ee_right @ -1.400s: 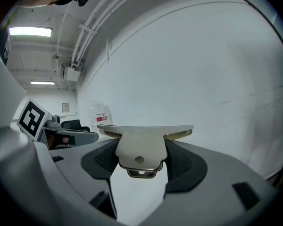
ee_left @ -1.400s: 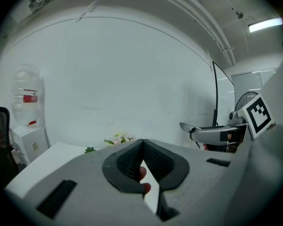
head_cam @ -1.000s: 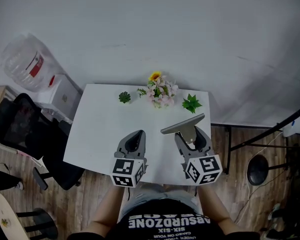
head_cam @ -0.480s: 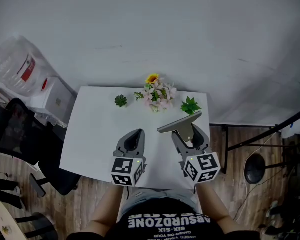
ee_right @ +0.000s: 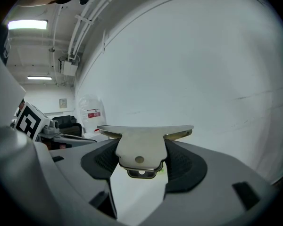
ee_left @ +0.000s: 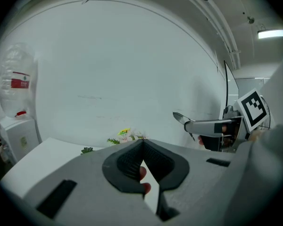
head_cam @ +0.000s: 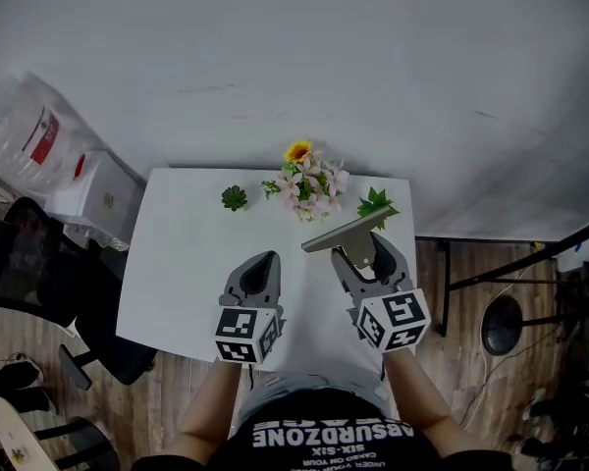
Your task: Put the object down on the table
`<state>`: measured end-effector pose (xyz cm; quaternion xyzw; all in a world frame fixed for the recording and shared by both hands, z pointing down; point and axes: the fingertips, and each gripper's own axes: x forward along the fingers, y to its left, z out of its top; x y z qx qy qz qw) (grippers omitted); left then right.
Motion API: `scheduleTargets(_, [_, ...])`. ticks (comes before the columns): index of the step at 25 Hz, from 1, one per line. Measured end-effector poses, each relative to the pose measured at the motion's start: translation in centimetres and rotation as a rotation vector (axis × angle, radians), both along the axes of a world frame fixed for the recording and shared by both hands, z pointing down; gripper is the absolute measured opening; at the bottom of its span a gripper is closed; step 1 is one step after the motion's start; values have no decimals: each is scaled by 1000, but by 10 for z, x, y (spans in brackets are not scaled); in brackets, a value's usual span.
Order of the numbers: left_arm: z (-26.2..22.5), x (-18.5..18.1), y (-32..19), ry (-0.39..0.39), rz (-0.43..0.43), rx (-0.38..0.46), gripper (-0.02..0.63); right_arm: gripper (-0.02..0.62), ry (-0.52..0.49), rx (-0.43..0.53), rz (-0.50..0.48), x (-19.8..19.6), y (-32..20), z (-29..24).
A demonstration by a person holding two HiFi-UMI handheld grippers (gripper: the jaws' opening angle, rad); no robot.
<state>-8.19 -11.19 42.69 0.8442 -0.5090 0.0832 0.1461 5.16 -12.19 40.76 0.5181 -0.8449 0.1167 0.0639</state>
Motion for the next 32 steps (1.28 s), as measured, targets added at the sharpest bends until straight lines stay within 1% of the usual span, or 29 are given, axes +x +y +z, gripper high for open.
scheduleTargets(6, [10, 1, -9, -6, 11, -23, -3, 285, 6, -13, -6, -2, -13, 9])
scheduleTargets(10, [11, 2, -14, -4, 9, -20, -3, 285, 13, -24, -11, -2, -20, 15])
scheduleTargets(14, [19, 0, -15, -12, 18, -54, -3, 285, 17, -32, -18, -5, -26, 19])
scheduleTargets(17, [17, 0, -20, -3, 8, -34, -3, 285, 23, -36, -23, -7, -30, 22])
scheduleTargets(21, [23, -2, -18, -7, 12, -57, -3, 285, 32, -44, -29, -11, -33, 26])
scheduleTargets(25, [24, -4, -22, -1, 3, -46, -3, 285, 40, -55, -33, -15, -37, 33])
scheduleTargets(29, [28, -5, -21, -6, 6, -67, -3, 285, 45, -68, -38, -17, -39, 39])
scheduleTargets(32, [26, -6, -24, 0, -3, -50, -3, 285, 47, -76, -39, -18, -40, 43])
